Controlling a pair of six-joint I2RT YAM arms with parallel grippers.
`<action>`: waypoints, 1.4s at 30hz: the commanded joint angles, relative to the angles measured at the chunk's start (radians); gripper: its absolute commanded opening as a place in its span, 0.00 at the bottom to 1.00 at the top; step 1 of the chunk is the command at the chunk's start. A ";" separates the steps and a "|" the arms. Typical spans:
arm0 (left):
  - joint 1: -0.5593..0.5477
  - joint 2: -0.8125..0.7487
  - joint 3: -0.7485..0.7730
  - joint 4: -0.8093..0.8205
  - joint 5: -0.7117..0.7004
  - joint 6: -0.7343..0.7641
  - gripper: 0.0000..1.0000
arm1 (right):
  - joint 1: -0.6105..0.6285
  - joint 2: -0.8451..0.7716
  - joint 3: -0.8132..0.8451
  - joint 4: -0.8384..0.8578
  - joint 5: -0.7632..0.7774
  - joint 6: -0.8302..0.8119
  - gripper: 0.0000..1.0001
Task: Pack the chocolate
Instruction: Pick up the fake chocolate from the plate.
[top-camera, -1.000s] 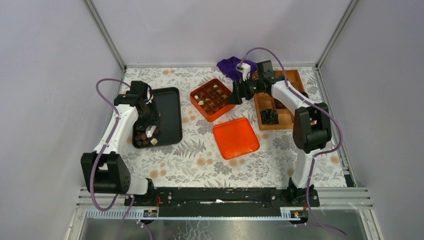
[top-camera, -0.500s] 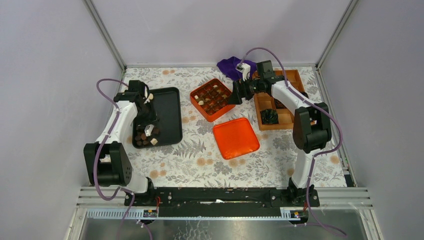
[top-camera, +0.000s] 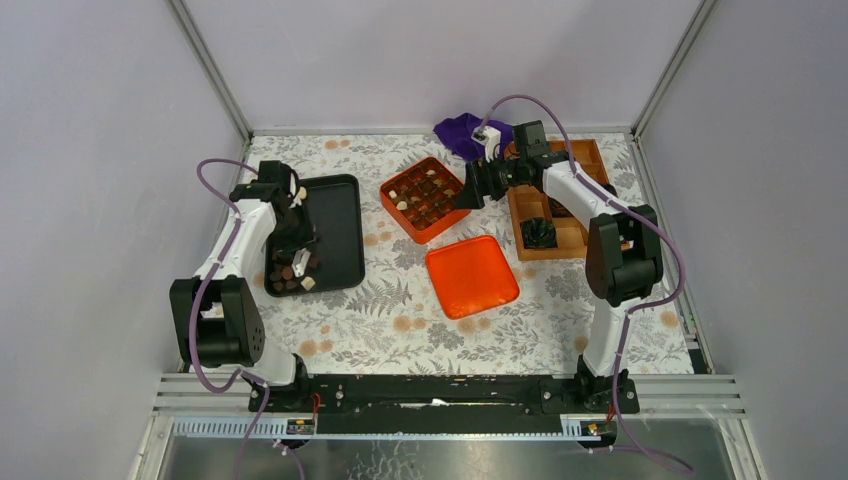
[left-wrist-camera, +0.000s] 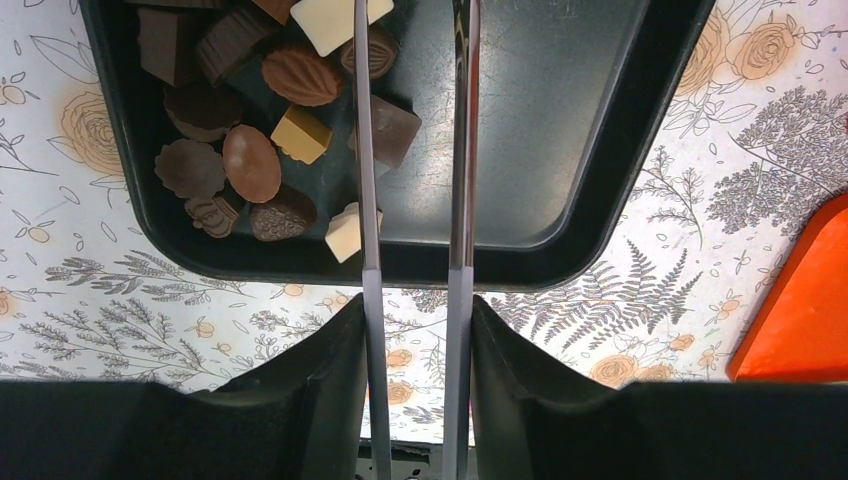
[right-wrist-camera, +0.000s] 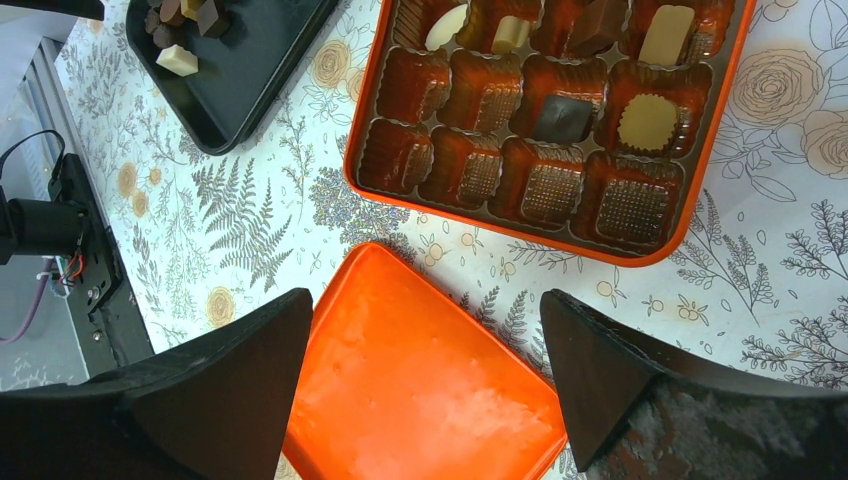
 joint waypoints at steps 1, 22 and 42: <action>0.007 -0.003 0.037 0.048 0.038 -0.005 0.21 | 0.004 -0.015 -0.002 0.025 -0.031 0.003 0.92; 0.007 -0.135 0.062 0.048 0.219 0.007 0.01 | 0.004 0.034 0.055 -0.004 0.073 -0.049 0.92; -0.012 -0.258 0.016 0.181 0.422 -0.034 0.00 | 0.064 0.420 0.551 -0.123 0.389 -0.228 0.67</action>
